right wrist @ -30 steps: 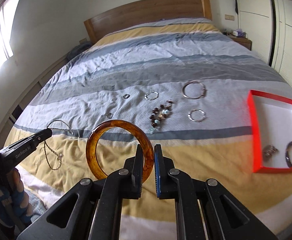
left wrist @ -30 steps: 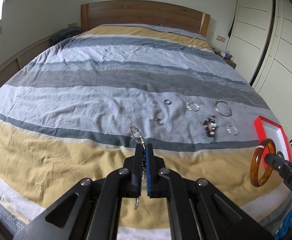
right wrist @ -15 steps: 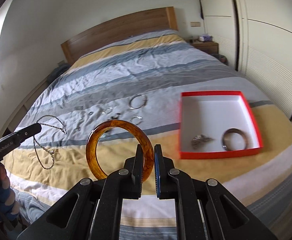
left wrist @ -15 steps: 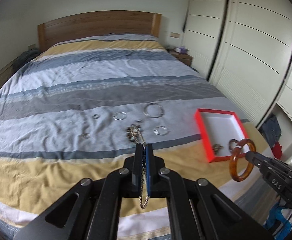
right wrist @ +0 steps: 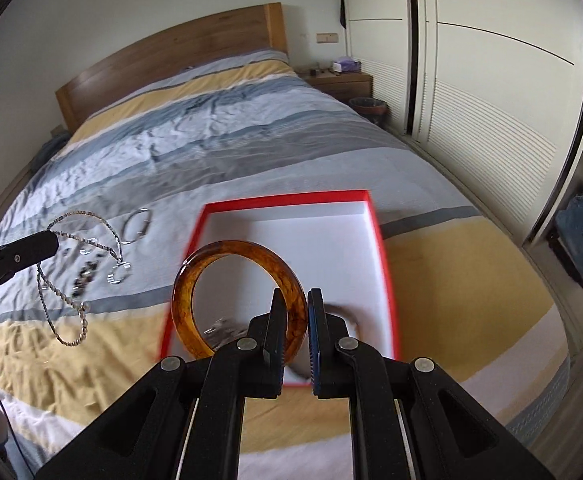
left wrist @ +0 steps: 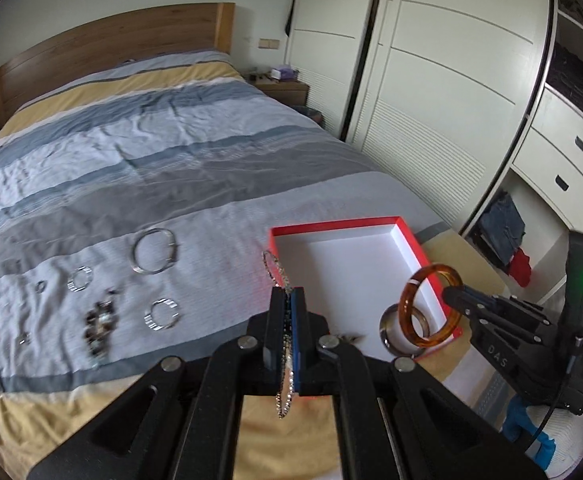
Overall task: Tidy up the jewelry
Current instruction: 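Carry the necklace and amber bangle into the red box and release both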
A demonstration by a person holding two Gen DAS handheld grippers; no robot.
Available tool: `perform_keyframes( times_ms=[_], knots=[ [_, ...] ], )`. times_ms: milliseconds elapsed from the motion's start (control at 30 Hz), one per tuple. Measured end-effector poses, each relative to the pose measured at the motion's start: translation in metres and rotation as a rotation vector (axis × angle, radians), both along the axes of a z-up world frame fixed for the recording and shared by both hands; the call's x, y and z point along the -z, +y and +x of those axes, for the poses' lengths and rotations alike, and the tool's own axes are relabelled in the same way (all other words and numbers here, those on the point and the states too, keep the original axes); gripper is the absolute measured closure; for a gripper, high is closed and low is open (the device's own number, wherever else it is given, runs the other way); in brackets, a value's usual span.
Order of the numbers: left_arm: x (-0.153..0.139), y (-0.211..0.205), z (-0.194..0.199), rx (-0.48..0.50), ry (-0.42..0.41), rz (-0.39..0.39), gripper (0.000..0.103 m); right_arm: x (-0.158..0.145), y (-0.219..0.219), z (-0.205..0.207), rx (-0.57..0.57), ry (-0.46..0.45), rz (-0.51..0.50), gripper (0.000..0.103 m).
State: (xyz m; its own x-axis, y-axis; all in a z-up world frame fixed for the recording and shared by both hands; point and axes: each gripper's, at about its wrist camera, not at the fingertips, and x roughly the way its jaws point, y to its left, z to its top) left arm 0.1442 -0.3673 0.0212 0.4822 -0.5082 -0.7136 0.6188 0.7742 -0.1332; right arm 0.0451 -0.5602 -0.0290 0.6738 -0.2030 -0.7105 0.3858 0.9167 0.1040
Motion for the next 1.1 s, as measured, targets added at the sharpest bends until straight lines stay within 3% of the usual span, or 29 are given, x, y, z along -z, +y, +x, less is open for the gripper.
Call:
perform_keyframes(
  times_ms=[333,800,1100],
  knots=[
    [0.064,-0.085,0.033,0.061,0.019,0.047,0.101,0.047,-0.061,0.063,-0.011,0.070,-0.032,0.093],
    [0.104,-0.103,0.033,0.083,-0.010,0.117,0.101,0.076,-0.066,0.100,-0.115,0.175,-0.077,0.093],
    [0.126,-0.101,0.038,0.074,0.023,0.151,0.101,0.083,-0.064,0.105,-0.133,0.202,-0.081,0.093]
  ],
)
